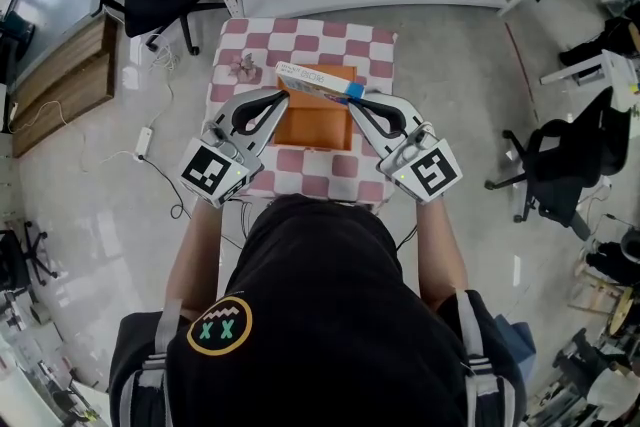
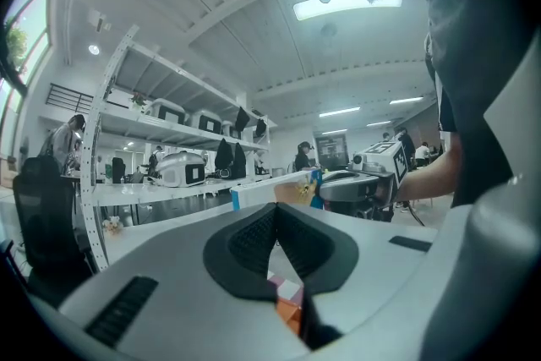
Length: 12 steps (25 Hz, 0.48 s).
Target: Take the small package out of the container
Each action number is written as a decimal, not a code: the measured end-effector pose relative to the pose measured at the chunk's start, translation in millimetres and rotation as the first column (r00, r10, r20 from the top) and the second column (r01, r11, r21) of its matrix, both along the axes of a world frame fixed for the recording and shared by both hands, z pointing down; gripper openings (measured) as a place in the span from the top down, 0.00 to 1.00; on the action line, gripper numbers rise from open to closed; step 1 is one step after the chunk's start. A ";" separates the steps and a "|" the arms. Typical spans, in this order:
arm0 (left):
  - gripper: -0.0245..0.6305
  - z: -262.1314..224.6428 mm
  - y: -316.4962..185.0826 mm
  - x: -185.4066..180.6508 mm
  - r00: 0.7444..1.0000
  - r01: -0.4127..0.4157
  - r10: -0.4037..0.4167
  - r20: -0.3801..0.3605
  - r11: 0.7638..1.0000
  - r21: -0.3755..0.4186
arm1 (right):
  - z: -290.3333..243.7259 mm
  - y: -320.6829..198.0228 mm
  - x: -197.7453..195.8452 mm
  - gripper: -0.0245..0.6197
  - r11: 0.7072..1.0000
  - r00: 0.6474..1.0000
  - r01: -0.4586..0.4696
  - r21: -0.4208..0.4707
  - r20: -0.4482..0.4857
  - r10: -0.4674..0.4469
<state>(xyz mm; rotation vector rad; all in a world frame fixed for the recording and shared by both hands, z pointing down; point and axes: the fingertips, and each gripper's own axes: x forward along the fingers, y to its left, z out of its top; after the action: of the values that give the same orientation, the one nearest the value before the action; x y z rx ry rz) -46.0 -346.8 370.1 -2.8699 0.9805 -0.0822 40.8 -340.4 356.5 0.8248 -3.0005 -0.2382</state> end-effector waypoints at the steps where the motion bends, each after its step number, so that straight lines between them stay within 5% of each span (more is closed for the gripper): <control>1: 0.94 -0.3 0.8 0.7 1.000 -0.003 0.003 0.000 1.000 0.000 | -1.6 0.9 -0.5 0.93 1.000 1.000 -0.001 0.006 0.001 0.001; 12: 0.94 -0.4 6.4 1.9 1.000 -0.007 0.007 0.000 1.000 -0.003 | -2.4 2.4 -1.2 0.93 0.999 1.000 -0.017 0.037 -0.014 0.017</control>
<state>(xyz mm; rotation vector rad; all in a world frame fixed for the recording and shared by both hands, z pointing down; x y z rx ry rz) -44.1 -340.4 369.7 -2.8758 0.9718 -0.0828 39.7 -338.0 354.1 0.8476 -2.9827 -0.2986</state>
